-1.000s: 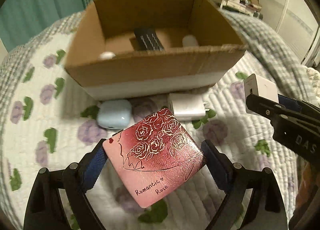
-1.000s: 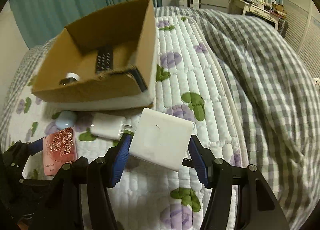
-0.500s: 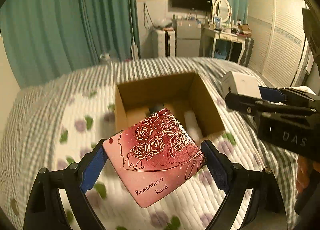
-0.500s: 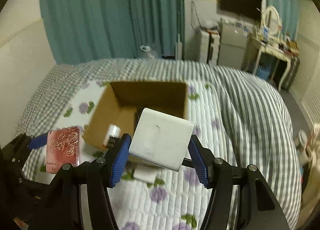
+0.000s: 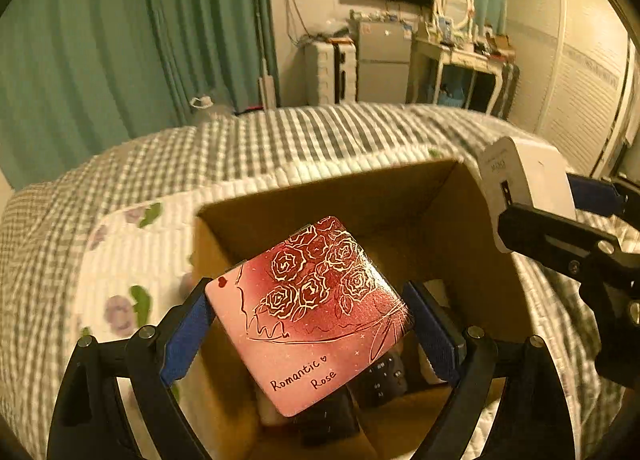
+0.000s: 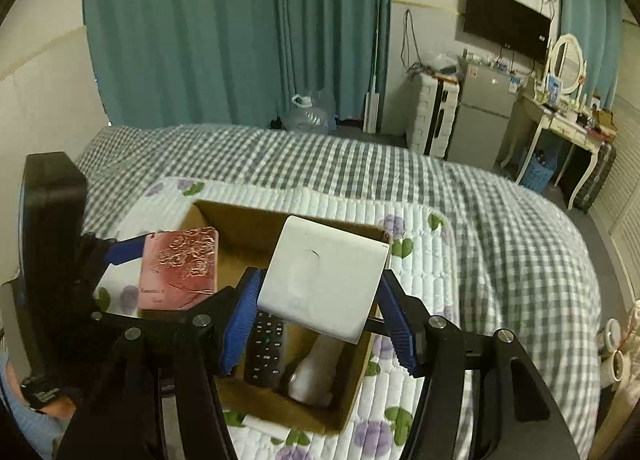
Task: Organize rigid objects
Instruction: 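Lower the card case into the box with the left gripper while the right drops the charger in, then grasp the white earbud case with the left gripper while the right grasps a white charger block, then lower the earbud case into the box with the left gripper while the right drops the charger in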
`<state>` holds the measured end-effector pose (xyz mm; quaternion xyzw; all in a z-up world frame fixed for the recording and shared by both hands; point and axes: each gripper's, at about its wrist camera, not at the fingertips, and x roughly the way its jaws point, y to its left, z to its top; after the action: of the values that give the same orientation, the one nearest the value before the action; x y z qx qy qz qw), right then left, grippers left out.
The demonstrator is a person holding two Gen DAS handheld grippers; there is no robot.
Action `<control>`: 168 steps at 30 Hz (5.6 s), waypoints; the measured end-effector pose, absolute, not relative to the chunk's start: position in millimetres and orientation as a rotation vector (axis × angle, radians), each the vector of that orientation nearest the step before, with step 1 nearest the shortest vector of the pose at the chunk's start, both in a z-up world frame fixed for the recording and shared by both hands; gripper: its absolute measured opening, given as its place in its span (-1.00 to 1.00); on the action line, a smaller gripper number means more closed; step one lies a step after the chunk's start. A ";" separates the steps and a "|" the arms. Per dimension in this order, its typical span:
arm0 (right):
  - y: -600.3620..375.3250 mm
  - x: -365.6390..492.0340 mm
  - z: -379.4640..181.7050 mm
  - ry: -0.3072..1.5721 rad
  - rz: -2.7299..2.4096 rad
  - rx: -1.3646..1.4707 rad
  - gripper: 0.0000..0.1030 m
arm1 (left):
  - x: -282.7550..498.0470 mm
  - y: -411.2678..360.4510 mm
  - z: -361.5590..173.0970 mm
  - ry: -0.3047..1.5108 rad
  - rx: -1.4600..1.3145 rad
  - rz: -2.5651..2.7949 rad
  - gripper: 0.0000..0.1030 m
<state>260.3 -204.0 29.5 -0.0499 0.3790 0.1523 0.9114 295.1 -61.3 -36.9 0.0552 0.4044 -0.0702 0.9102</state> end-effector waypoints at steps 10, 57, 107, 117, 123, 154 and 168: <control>-209.9 290.8 -11.2 0.810 0.340 -0.077 0.14 | 308.7 -58.6 -64.7 0.887 0.099 -0.159 0.84; -186.7 180.5 -120.6 1.041 0.200 -0.076 0.61 | 170.7 5.9 -99.3 0.917 0.055 -0.083 0.92; -205.4 179.0 -167.6 1.031 0.232 -0.025 0.33 | 174.1 -4.2 -135.7 1.007 -0.026 -0.118 -0.02; -201.2 154.9 -144.8 0.994 0.194 -0.073 0.25 | 157.0 -10.8 -109.8 0.979 -0.014 -0.142 -0.02; -204.4 133.4 -80.9 0.891 0.202 -0.063 0.25 | 135.6 -25.3 -65.2 0.913 0.010 -0.186 -0.02; -228.9 245.1 -6.6 0.735 0.265 -0.053 0.25 | 251.3 -71.7 -58.0 0.879 -0.007 -0.181 0.29; -193.2 264.0 -13.5 0.784 0.321 -0.021 0.26 | 246.7 2.4 -3.2 0.760 0.010 -0.038 0.29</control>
<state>264.0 -193.2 -13.5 -0.0104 0.3804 0.1560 0.9115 246.7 2.4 -3.2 0.0049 0.3711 -0.0184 0.9284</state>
